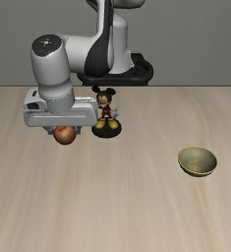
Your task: Pick up the apple and put it on the bowl
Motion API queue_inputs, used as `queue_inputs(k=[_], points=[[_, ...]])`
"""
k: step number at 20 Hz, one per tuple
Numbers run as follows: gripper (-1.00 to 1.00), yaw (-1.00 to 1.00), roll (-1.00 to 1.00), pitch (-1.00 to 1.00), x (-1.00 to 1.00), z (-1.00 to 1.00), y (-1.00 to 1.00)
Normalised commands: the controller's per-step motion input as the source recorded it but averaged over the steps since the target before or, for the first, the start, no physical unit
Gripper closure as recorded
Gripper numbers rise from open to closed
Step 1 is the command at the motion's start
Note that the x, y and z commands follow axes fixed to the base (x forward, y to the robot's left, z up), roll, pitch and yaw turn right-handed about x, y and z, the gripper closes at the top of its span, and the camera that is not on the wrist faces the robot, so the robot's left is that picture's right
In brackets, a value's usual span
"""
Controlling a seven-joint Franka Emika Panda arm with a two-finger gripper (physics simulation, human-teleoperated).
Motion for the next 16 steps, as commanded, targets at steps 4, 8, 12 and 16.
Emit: queue_inputs(k=[4, 8, 12, 16], points=[[1.0, 0.0, 0.0, 0.0, 0.0, 0.0, 1.0], [1.0, 0.0, 0.0, 0.0, 0.0, 0.0, 1.0], [1.0, 0.0, 0.0, 0.0, 0.0, 0.0, 1.0], [1.0, 0.0, 0.0, 0.0, 0.0, 0.0, 1.0]])
